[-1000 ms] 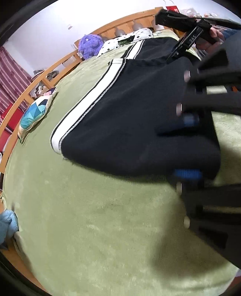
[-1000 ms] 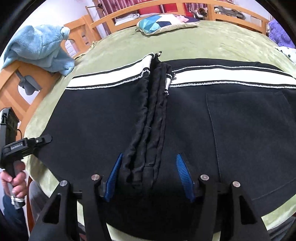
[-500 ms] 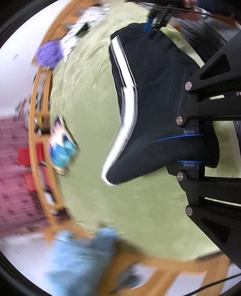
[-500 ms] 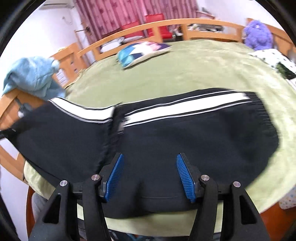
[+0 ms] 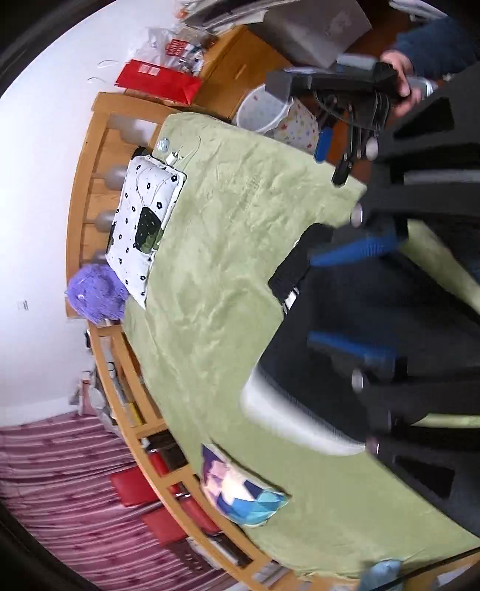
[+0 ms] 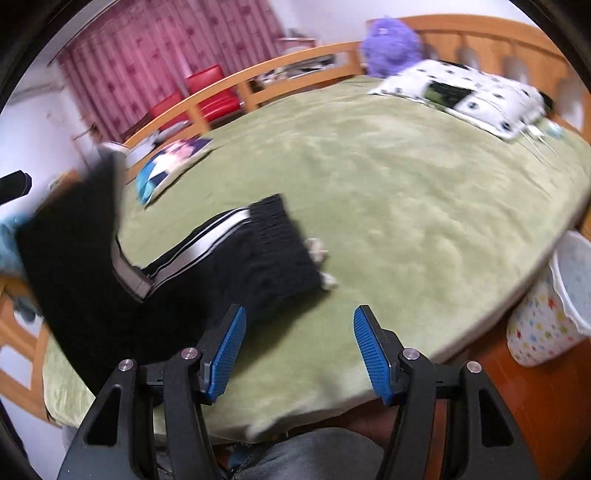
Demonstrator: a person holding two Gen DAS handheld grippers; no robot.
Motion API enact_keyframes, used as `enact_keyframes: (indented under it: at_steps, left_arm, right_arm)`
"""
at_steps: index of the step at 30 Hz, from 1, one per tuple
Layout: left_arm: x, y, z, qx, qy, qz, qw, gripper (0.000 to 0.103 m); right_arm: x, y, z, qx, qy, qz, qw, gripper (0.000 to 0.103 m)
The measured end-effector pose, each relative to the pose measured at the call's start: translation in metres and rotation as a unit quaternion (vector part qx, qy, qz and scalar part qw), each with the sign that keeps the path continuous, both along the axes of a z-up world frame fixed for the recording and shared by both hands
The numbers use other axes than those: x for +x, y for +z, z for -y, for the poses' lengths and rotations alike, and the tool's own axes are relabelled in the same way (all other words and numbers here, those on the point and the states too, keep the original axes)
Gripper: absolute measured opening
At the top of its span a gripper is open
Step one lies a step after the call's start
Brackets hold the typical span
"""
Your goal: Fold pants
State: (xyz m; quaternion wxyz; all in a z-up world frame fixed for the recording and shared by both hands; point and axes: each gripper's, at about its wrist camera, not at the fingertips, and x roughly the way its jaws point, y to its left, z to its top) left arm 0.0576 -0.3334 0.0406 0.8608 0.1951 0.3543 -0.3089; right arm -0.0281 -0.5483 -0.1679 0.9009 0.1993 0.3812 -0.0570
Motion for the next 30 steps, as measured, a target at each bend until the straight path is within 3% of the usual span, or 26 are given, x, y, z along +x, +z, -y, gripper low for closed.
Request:
enact_keyframes:
  at_steps: [2, 5, 9, 13, 16, 17, 19, 20, 24, 26, 28, 29, 30]
  left_arm:
    - [0.009, -0.015, -0.007, 0.021, 0.025, 0.015, 0.9993, 0.047]
    - [0.030, -0.043, -0.034, 0.045, 0.069, -0.017, 0.9964, 0.047]
    - [0.058, -0.086, -0.094, 0.059, 0.144, -0.064, 0.9857, 0.047]
    - [0.060, -0.122, -0.147, 0.052, 0.191, -0.109, 0.9742, 0.047]
    - [0.053, -0.141, -0.177, 0.029, 0.213, -0.134, 0.9674, 0.048]
    - [0.051, -0.149, -0.186, 0.019, 0.221, -0.143, 0.9645, 0.049]
    - [0.047, -0.161, -0.194, 0.008, 0.232, -0.160, 0.9595, 0.050]
    - [0.046, -0.168, -0.199, 0.004, 0.237, -0.168, 0.9569, 0.050]
    - [0.049, -0.188, -0.208, -0.015, 0.250, -0.193, 0.9486, 0.050]
    - [0.052, -0.190, -0.207, -0.028, 0.245, -0.200, 0.9482, 0.050]
    - [0.054, -0.189, -0.198, -0.047, 0.227, -0.201, 0.9518, 0.050]
    - [0.054, -0.189, -0.193, -0.055, 0.218, -0.200, 0.9535, 0.050]
    - [0.055, -0.189, -0.186, -0.064, 0.208, -0.201, 0.9552, 0.050]
  right_arm:
    - [-0.001, -0.002, 0.011, 0.016, 0.002, 0.004, 1.000, 0.060]
    - [0.004, -0.005, 0.014, 0.043, 0.014, 0.025, 0.999, 0.064]
    - [0.038, -0.015, -0.002, 0.077, 0.045, 0.033, 0.995, 0.065]
    - [0.086, -0.031, -0.036, 0.053, 0.093, 0.020, 0.994, 0.065]
    - [0.126, -0.051, -0.058, 0.018, 0.116, -0.027, 0.993, 0.064]
    - [0.133, -0.056, -0.064, 0.004, 0.118, -0.039, 0.992, 0.060]
    - [0.144, -0.058, -0.080, -0.044, 0.124, -0.044, 0.990, 0.036]
    - [0.148, -0.055, -0.086, -0.056, 0.140, -0.044, 0.988, 0.010]
    - [0.137, -0.024, -0.068, -0.001, 0.137, 0.017, 0.990, 0.009]
    - [0.126, -0.005, -0.044, 0.006, 0.106, 0.042, 0.993, 0.009]
    - [0.125, -0.007, -0.026, 0.004, 0.085, 0.030, 0.996, 0.009]
    - [0.130, -0.022, -0.018, -0.005, 0.073, 0.002, 0.997, 0.011]
    - [0.135, -0.036, -0.015, -0.008, 0.074, -0.027, 0.997, 0.019]
